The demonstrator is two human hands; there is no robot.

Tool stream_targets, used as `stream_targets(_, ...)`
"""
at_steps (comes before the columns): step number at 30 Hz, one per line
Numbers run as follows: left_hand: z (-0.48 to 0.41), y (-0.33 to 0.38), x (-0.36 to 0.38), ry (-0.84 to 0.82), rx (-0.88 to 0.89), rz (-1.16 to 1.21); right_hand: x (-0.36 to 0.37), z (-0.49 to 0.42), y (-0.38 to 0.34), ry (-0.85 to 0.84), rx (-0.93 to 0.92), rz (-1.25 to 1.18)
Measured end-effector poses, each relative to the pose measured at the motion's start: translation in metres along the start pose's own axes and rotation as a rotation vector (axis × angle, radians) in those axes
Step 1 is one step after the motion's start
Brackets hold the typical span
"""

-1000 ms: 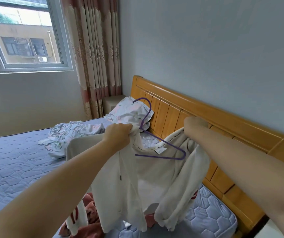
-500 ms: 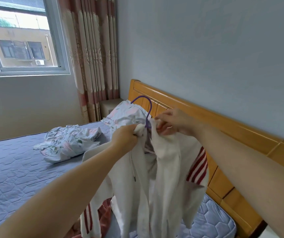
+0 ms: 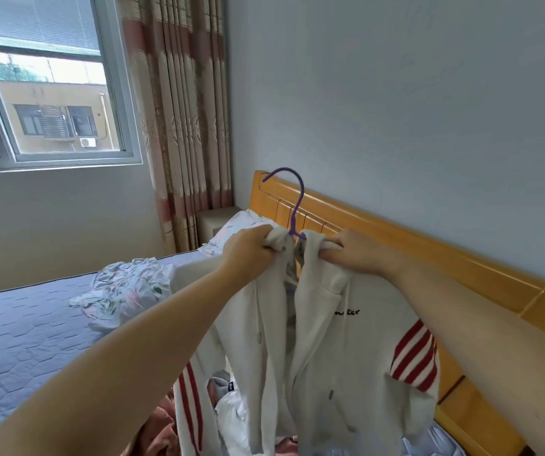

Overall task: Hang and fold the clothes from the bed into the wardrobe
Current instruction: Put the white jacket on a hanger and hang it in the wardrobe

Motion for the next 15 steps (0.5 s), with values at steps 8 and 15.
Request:
stream_targets(8, -0.048, 0.035, -0.050, 0.021, 0.122, -0.436, -0.078, 0.029, 0.018, 0.655, 0.154, -0.009)
stream_targets(15, -0.016, -0.004, -0.012, 0.103, -0.535, 1.236, -0.075, 0.008, 0.018, 0.533, 0.014, -0.143)
Point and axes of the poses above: each hand's wrist, its own z-axis away from the middle knuckle, its own x-axis out of the palm, y = z × x, the point moved 10 cm from there along -z, towards the middle knuckle
